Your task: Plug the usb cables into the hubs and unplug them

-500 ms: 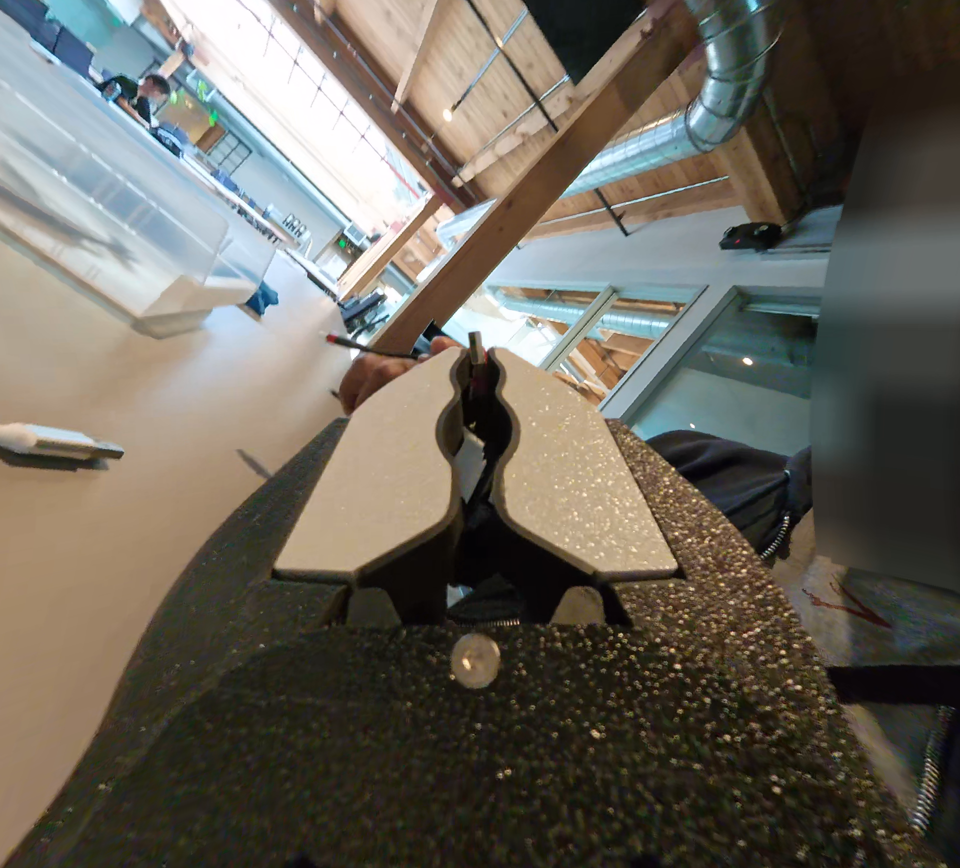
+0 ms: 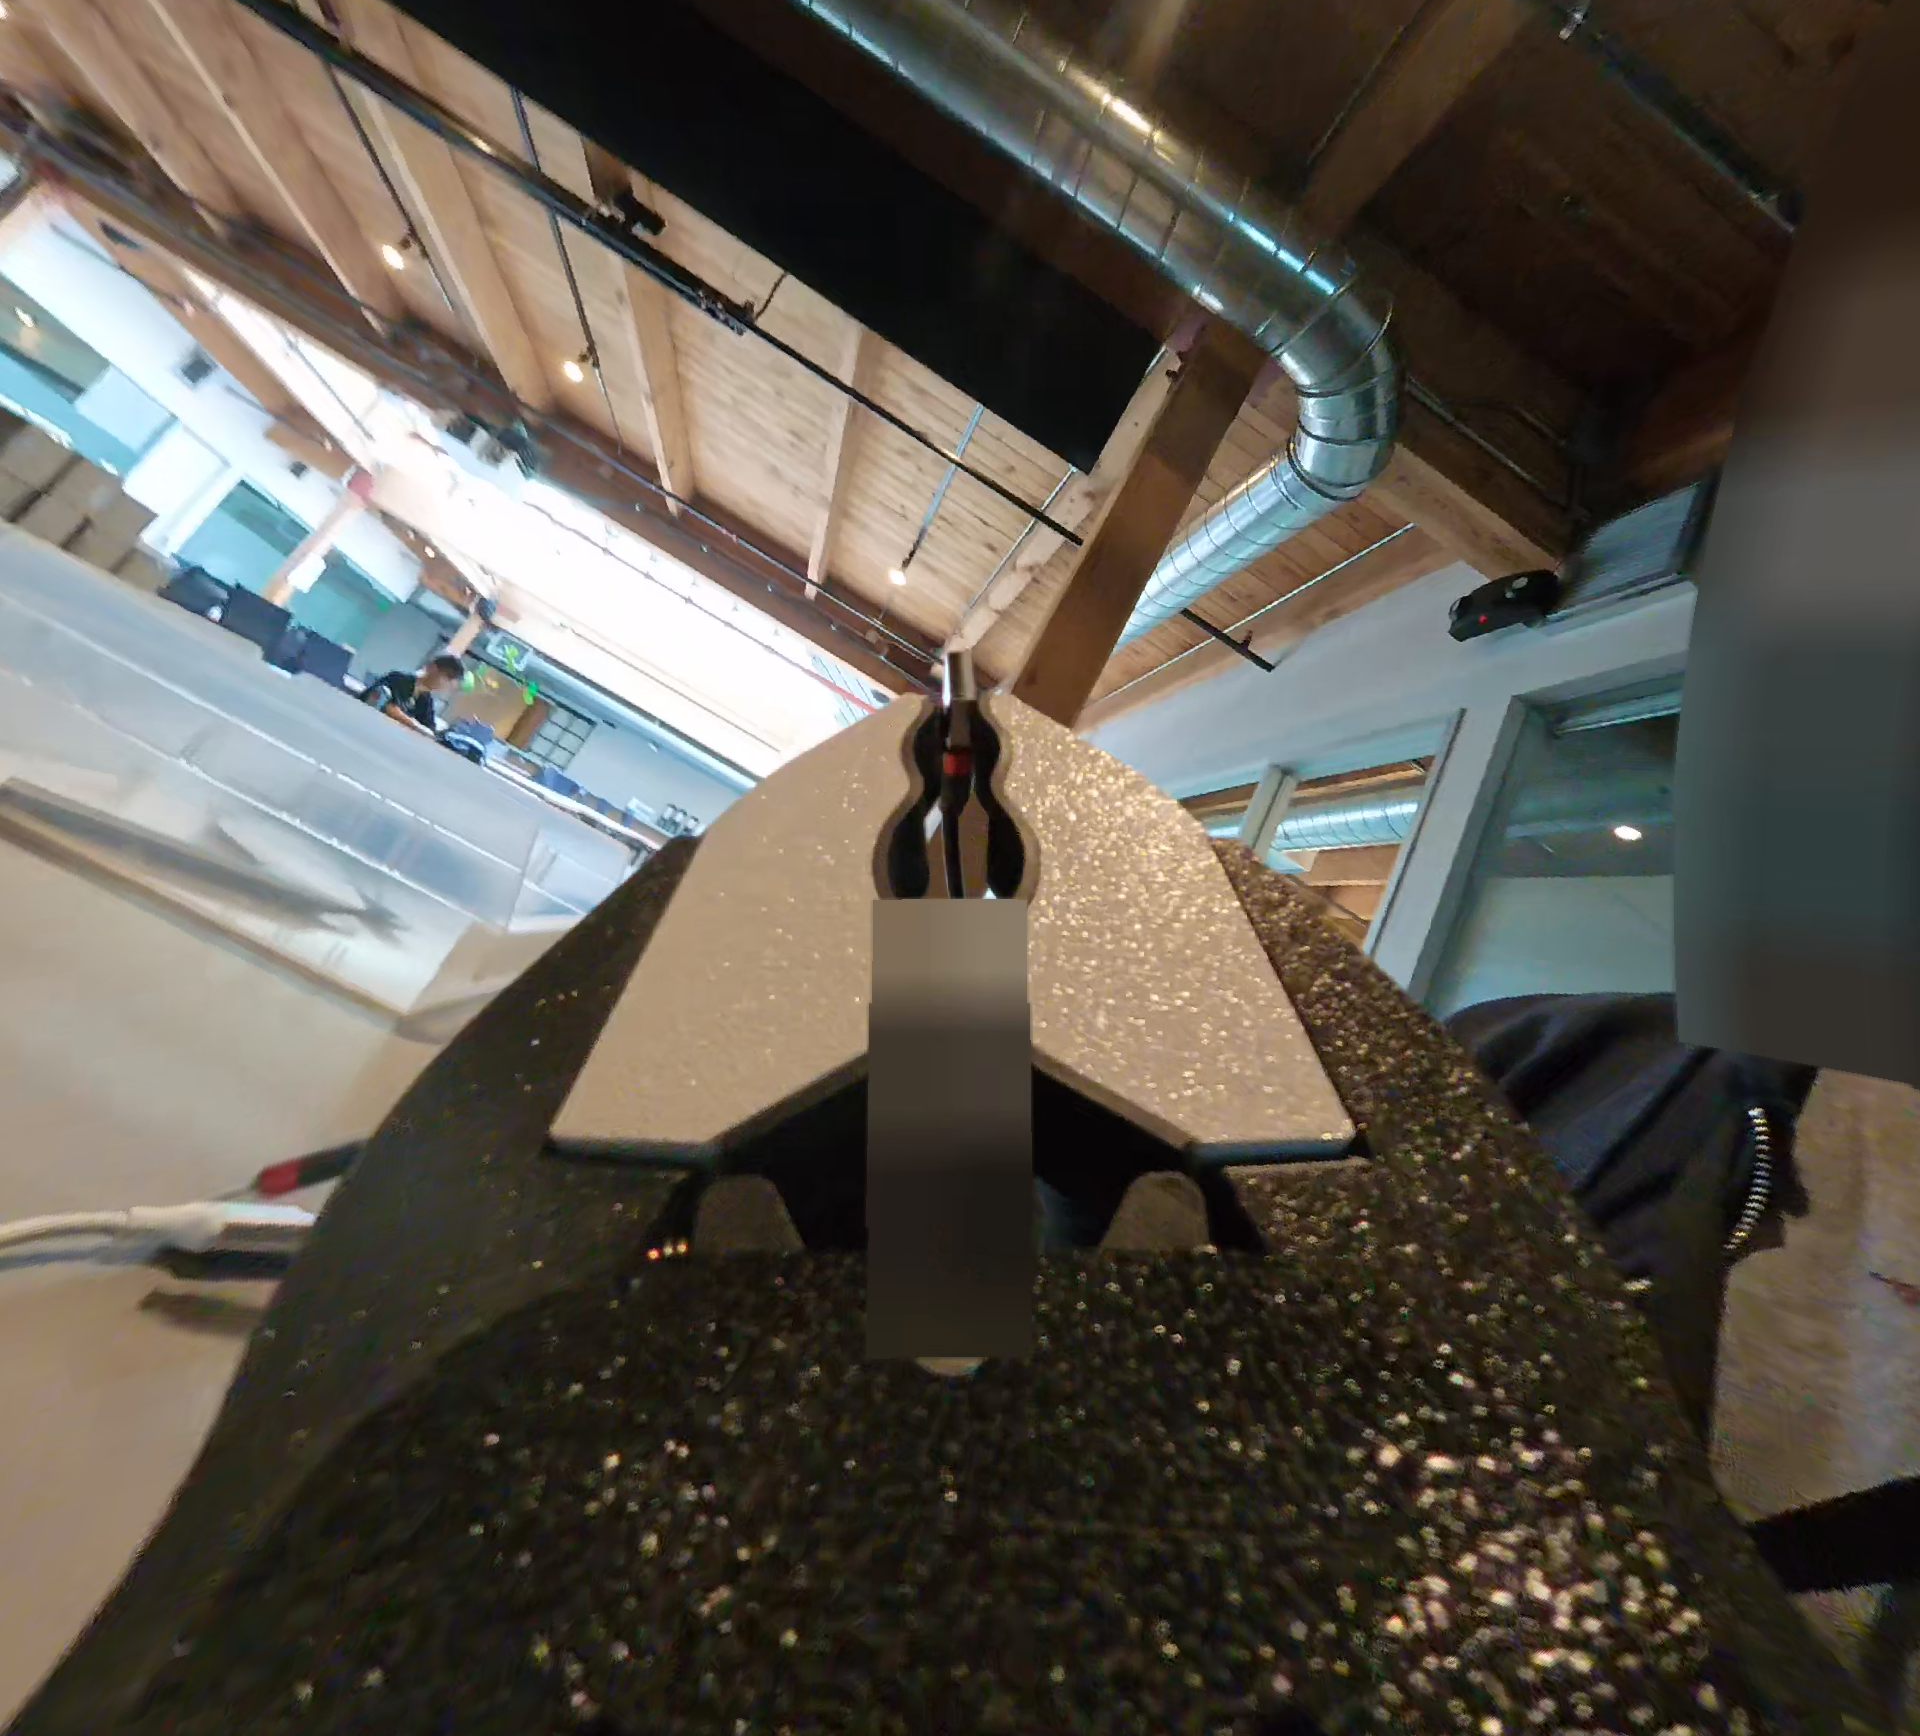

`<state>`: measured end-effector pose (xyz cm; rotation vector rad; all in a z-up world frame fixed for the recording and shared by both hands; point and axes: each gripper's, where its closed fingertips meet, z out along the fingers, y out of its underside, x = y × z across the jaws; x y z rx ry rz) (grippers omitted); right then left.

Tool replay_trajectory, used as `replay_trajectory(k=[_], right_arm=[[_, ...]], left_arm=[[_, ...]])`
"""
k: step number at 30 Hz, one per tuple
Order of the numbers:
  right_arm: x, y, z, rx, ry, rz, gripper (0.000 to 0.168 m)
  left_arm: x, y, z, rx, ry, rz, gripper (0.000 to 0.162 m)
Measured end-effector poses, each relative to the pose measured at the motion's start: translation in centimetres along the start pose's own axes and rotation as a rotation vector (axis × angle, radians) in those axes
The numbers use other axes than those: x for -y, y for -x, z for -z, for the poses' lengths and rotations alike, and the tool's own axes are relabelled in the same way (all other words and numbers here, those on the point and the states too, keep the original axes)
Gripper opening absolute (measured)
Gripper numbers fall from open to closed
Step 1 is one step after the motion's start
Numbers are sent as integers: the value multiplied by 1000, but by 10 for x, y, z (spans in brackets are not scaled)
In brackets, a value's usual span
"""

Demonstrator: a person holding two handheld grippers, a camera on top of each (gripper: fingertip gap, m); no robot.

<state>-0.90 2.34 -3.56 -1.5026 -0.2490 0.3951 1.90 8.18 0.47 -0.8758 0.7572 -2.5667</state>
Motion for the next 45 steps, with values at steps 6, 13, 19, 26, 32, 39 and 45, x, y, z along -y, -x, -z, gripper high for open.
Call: replay_trajectory(k=[6, 13, 19, 26, 32, 39, 45], right_arm=[[15, -12, -13, 28, -219, -396, 21], [15, -27, -20, 2, -301, -573, 21], [28, -36, -16, -23, -459, -557, 18], [35, -37, -17, -41, -515, -484, 16], [37, -35, -17, -38, -516, -443, 13], [39, -32, -16, -24, -517, -419, 11], [39, -34, -15, -40, -512, -412, 8]], left_arm=[[-12, -6, -7, 6, -6, -89, 4], [-12, -12, -8, -22, -31, -94, 4], [-12, -14, -8, -15, -91, -114, 5], [-22, -17, -11, -21, -101, -93, 4], [-24, -16, -13, -9, -93, -110, 4], [-26, -17, -14, -13, -84, -108, 4], [-27, -16, -14, -12, -80, -106, 4]])
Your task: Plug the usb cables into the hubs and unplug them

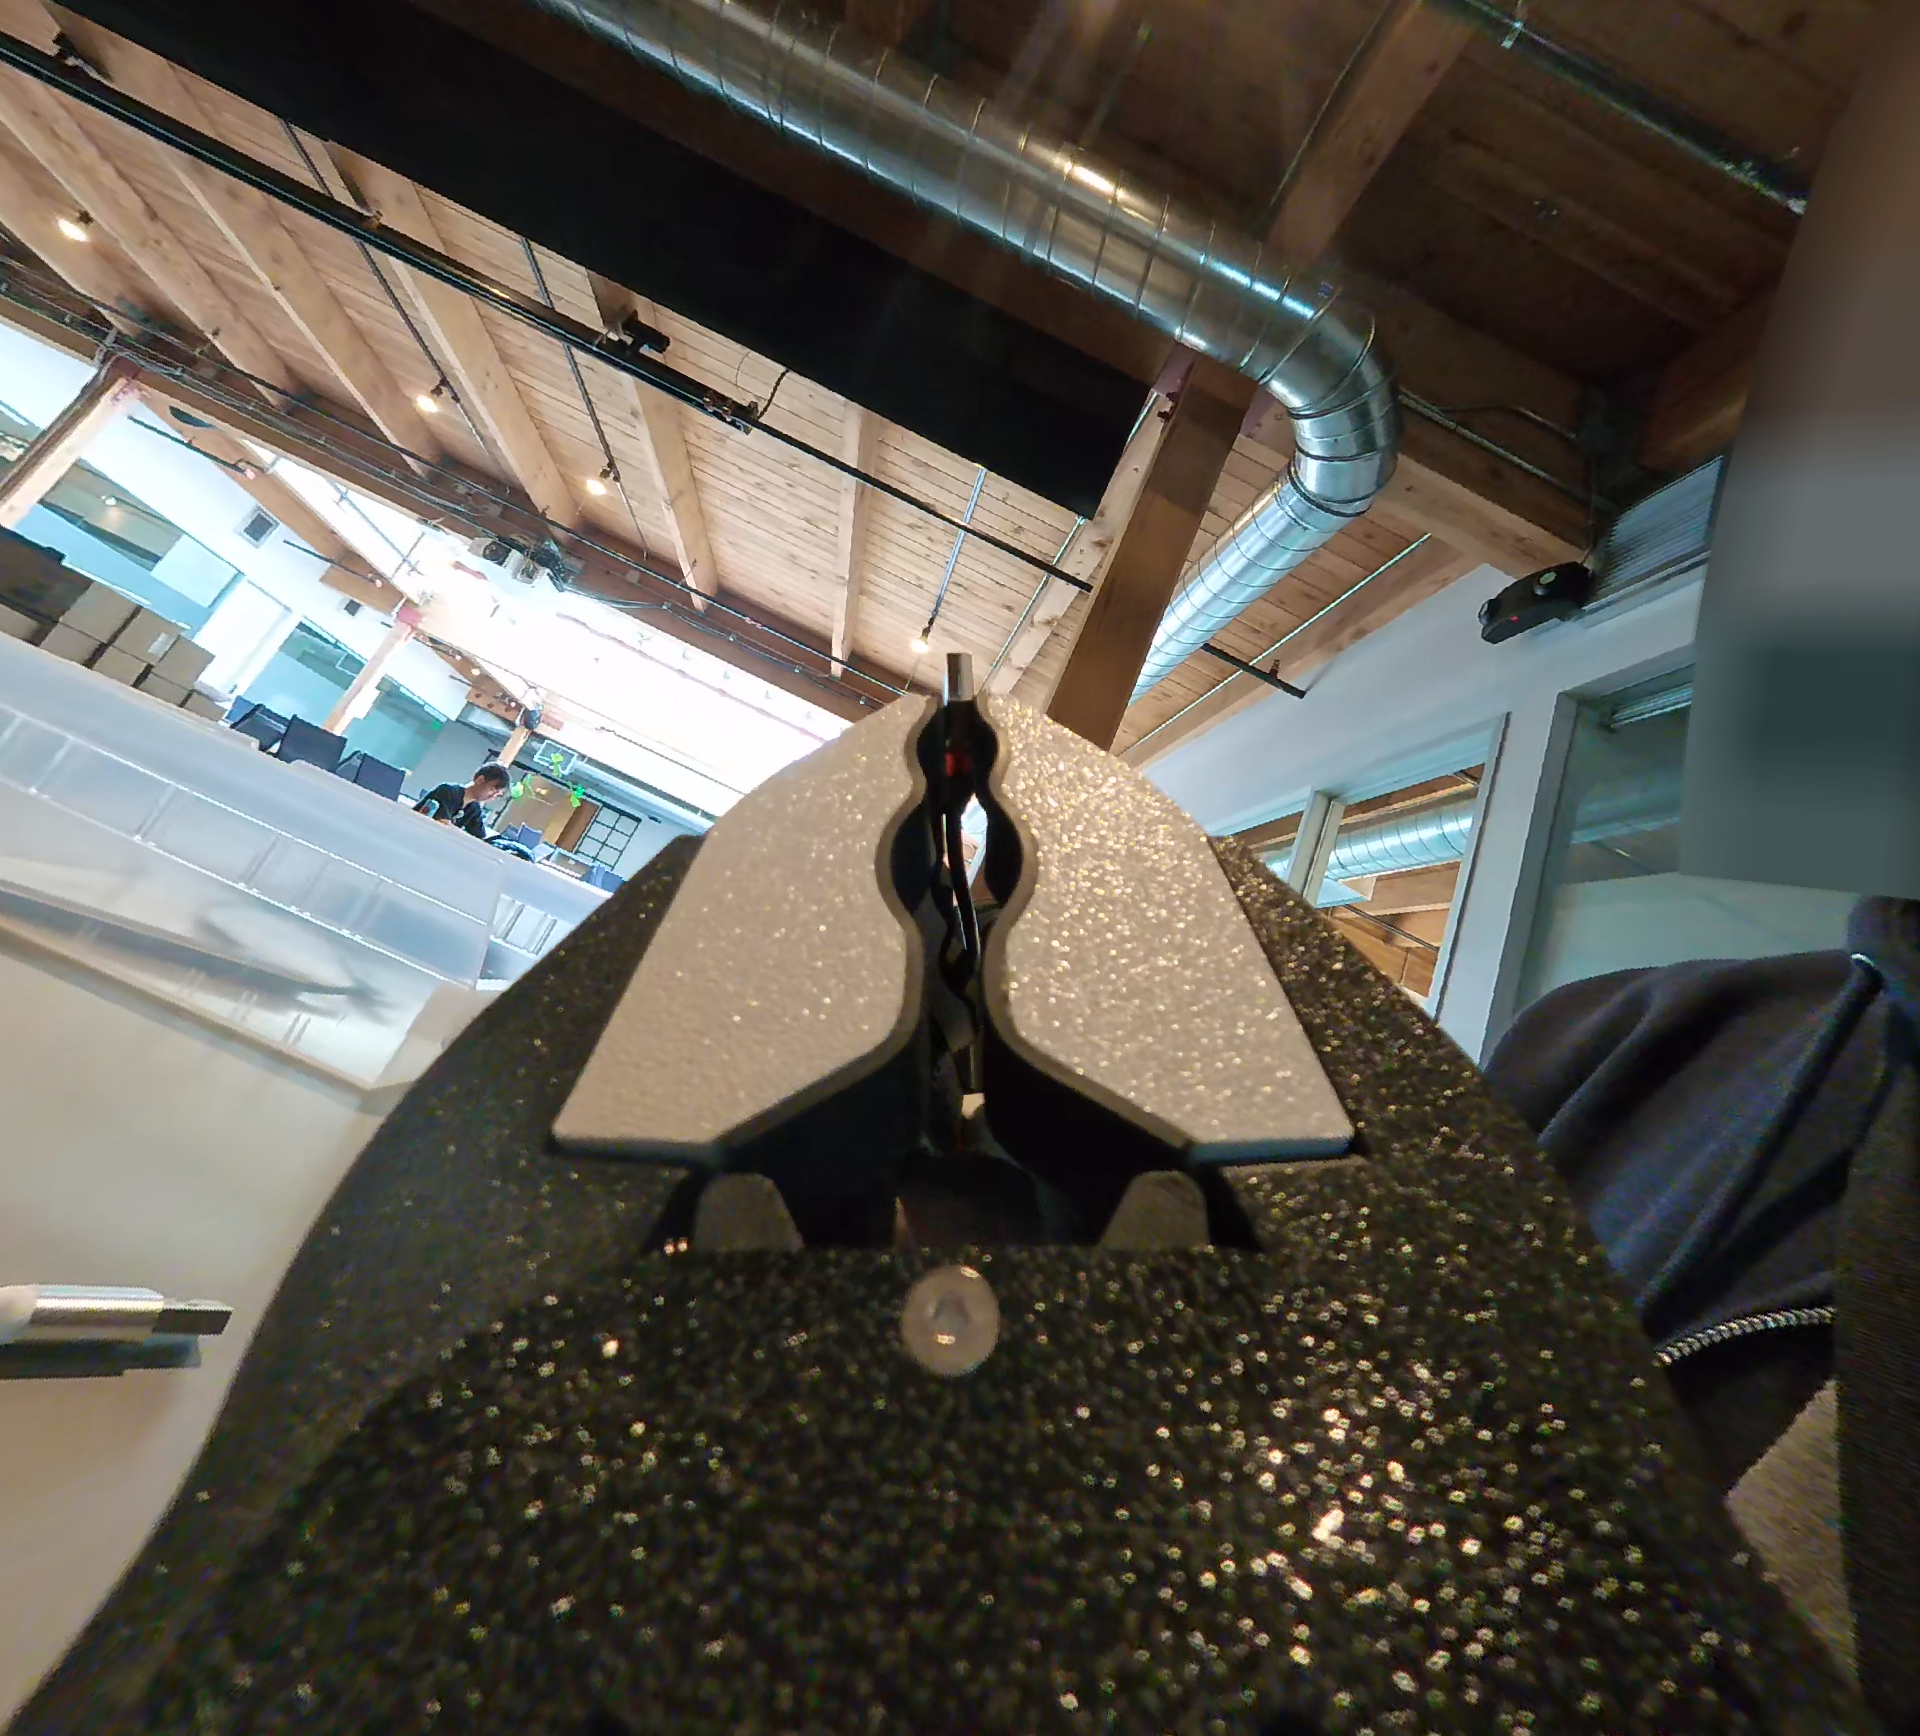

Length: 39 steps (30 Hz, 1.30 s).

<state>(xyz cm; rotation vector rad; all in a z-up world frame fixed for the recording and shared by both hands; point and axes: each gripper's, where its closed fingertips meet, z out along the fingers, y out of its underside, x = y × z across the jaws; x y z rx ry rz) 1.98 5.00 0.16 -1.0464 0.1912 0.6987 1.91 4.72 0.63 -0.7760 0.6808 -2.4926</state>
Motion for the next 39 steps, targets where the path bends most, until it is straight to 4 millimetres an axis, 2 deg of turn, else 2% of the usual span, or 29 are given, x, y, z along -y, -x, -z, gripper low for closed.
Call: replay_trajectory(k=[14, 19, 21, 23, 25, 27, 30, 32, 35, 37, 39], right_arm=[[5, -1, 5, -11, -14, 53, 7], [17, -14, 17, -61, -18, 74, 7], [21, -20, 23, -87, 13, 100, 7], [24, -26, 29, -111, 75, 133, 7], [25, -32, 34, -132, 142, 164, 7], [26, -38, 38, -149, 204, 193, 7], [27, -48, 43, -183, 252, 227, 7], [27, -52, 46, -190, 249, 230, 7], [26, -51, 48, -184, 253, 238, 7], [23, -52, 48, -190, 276, 270, 7], [20, -51, 47, -187, 293, 291, 7]], left_arm=[[-3, 2, -3, 31, 25, -12, 6], [13, 14, 6, 117, 53, -8, 15], [19, 26, 13, 217, 193, -39, 15], [16, 39, 28, 339, 483, -143, 16], [13, 57, 53, 483, 820, -283, 25], [19, 73, 75, 587, 1079, -384, 28], [20, 94, 92, 651, 1369, -458, 28], [8, 105, 106, 648, 1559, -436, 27], [-18, 118, 123, 615, 1728, -361, 27], [-25, 131, 136, 658, 1810, -350, 30], [-27, 137, 135, 672, 1812, -374, 30]])
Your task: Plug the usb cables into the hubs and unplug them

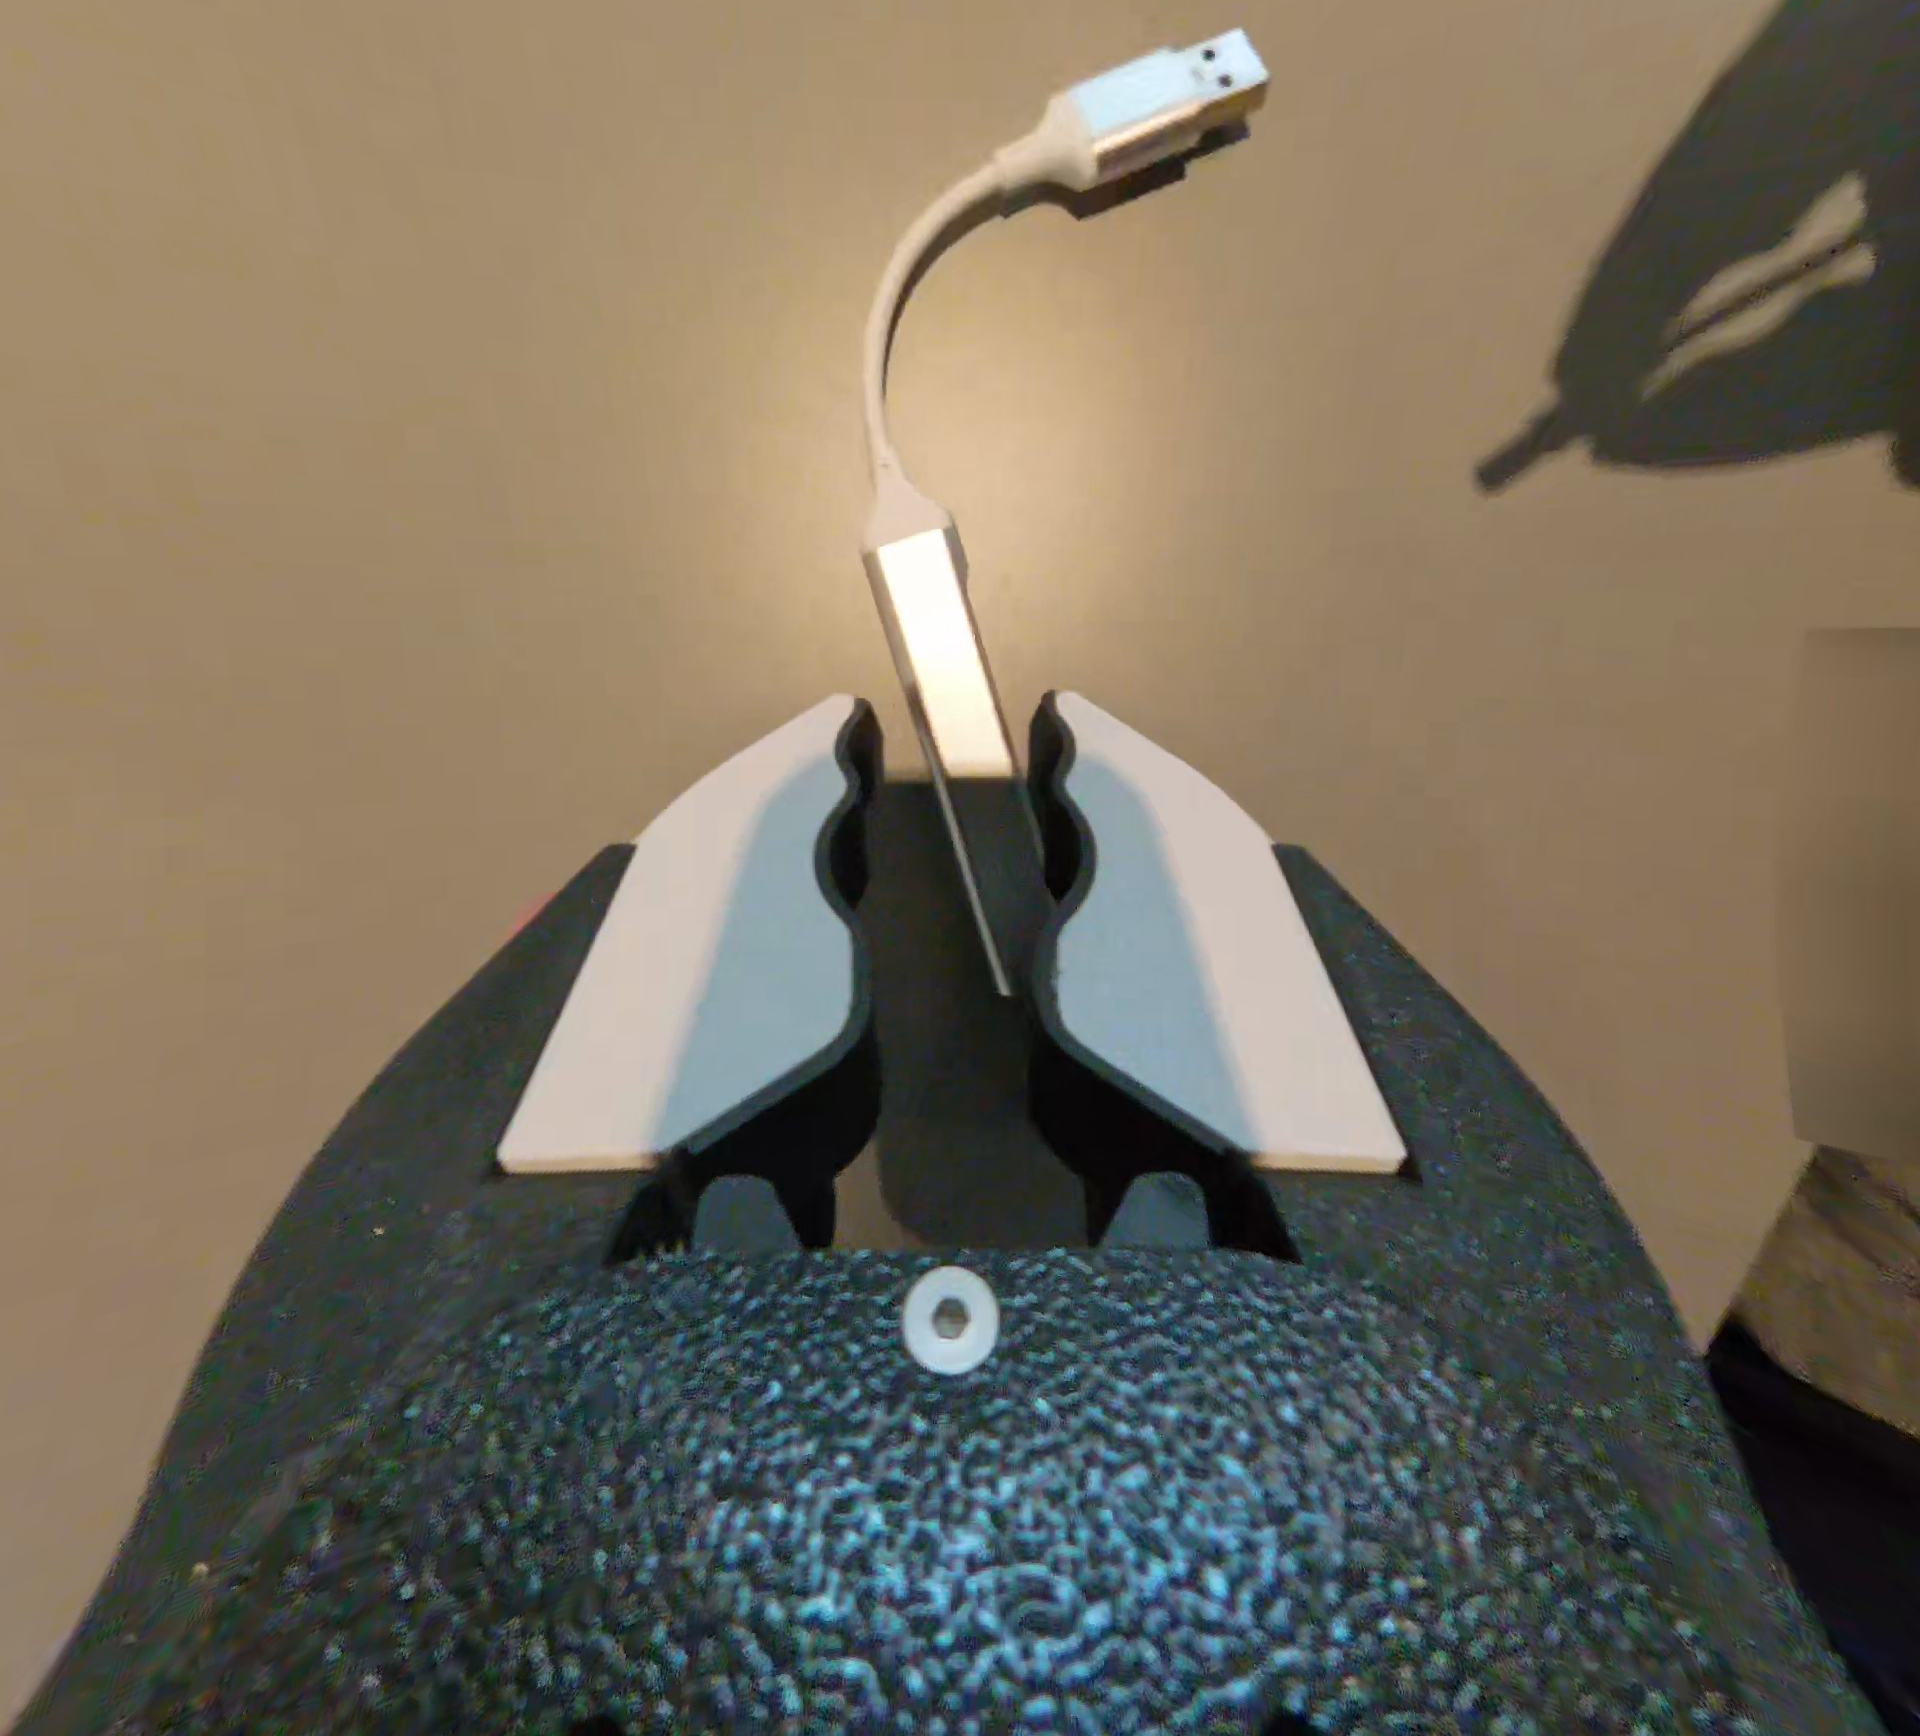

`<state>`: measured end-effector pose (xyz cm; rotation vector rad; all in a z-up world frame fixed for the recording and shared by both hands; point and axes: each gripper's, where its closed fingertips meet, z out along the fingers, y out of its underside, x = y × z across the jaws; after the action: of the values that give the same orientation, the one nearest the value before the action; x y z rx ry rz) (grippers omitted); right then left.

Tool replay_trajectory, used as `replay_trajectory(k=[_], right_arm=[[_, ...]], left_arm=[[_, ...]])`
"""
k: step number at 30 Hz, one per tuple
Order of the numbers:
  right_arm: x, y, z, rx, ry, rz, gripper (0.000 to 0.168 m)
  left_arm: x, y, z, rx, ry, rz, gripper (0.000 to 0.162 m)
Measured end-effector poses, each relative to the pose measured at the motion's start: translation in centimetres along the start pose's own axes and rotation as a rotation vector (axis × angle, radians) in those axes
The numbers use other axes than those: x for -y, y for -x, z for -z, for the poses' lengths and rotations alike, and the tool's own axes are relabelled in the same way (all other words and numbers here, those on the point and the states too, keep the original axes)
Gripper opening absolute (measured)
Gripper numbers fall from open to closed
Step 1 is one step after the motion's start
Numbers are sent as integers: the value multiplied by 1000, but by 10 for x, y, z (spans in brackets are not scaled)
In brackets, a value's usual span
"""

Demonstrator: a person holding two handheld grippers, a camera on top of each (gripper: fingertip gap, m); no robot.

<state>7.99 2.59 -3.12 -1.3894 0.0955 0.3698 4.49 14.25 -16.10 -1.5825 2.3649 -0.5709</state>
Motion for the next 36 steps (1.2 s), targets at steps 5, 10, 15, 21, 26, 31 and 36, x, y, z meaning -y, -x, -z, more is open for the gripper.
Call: replay_trajectory(k=[5, 10, 15, 21, 26, 31, 36], right_arm=[[-6, 1, -3, -3, 34, 14, 7], [-13, -2, -6, -15, 89, -20, 7], [-22, 1, -9, -24, 149, -52, 7], [-32, 6, -21, -17, 191, -103, 7], [-28, -3, -27, -59, 142, -148, 7], [-21, -12, -28, -111, 75, -181, 7], [-23, -6, -33, -96, 82, -174, 7]], left_arm=[[1, -6, -3, 7, 8, -2, 18], [5, -8, -4, -17, -130, 93, 16], [21, -13, 6, -105, -441, 282, 15], [54, -27, 57, -138, -878, 374, 15], [66, -51, 78, -11, -1073, 326, 16], [70, -66, 83, 282, -1088, 167, 16], [76, -79, 76, 365, -1043, 80, 15]])
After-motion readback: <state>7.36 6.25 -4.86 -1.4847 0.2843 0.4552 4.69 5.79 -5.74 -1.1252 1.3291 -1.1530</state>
